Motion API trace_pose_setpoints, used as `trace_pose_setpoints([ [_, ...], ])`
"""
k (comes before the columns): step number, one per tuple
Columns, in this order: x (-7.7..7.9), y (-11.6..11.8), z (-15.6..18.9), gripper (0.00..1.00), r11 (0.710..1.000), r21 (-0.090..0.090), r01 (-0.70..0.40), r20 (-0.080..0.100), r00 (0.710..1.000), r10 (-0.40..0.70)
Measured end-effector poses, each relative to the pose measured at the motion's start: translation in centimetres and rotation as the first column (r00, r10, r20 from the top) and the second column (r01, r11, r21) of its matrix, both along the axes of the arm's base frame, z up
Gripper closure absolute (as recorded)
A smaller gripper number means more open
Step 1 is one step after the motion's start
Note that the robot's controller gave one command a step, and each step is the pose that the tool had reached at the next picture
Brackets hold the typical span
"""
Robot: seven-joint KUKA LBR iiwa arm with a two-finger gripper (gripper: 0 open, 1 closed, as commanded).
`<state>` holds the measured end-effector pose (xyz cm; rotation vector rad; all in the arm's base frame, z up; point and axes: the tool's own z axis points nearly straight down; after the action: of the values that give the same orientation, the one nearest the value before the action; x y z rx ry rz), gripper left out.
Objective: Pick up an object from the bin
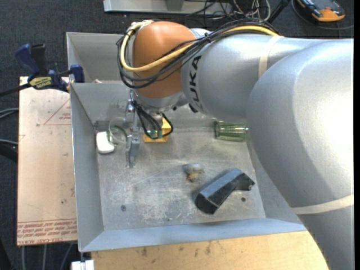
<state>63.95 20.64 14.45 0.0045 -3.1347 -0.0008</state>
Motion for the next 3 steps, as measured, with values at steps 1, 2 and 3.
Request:
trace_pose_setpoints([
  [1,0.2,-0.1,0.5,0.00,1.000,0.001,0.002,0.008,1.000,-0.002],
  [2,0.3,0.1,0.4,0.00,1.000,0.001,0.001,0.010,1.000,-0.001],
  [3,-1.7,2.7,-2.7,0.00,0.988,-0.001,-0.155,-0.002,0.988,0.155],
])
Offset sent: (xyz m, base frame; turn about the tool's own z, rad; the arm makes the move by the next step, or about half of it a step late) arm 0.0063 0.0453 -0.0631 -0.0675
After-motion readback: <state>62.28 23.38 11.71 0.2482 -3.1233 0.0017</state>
